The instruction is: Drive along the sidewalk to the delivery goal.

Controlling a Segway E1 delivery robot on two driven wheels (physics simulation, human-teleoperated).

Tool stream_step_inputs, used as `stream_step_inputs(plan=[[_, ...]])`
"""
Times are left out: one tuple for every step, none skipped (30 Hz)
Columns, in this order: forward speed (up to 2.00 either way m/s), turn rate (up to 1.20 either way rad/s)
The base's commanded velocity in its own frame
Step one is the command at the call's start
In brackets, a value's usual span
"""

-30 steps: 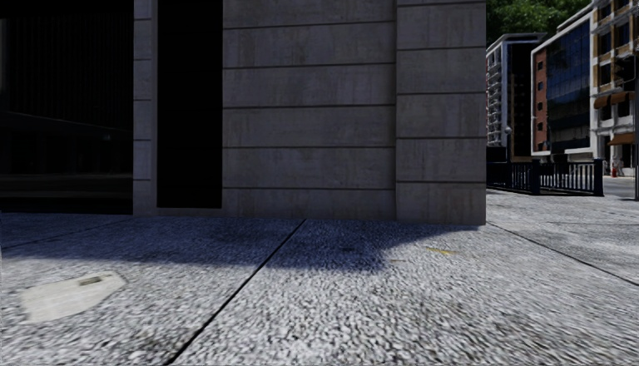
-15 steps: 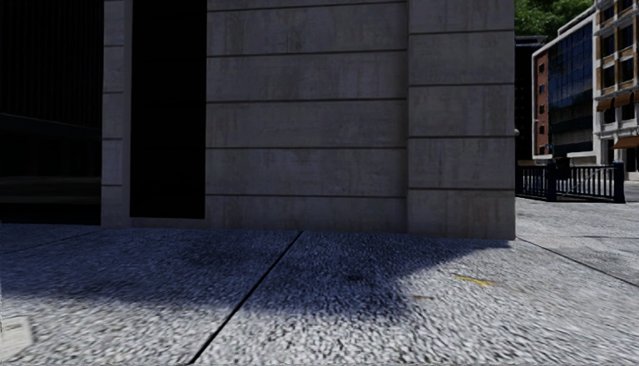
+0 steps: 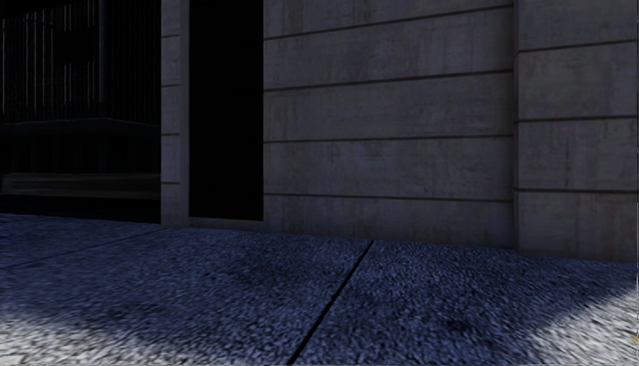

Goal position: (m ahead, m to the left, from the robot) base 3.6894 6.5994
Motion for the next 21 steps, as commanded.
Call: stream_step_inputs(plan=[[1.41,0.96],[1.41,0.96],[1.41,0.96],[1.41,0.96],[1.41,0.96],[1.41,0.96],[1.41,0.96],[1.41,0.96],[1.41,0.96],[1.41,0.96],[1.41,0.96],[1.41,0.96],[1.41,0.96],[1.41,0.96],[1.41,0.96],[1.41,0.96],[1.41,0.96],[1.41,0.96],[1.41,0.96],[1.41,0.96],[1.41,0.96]])
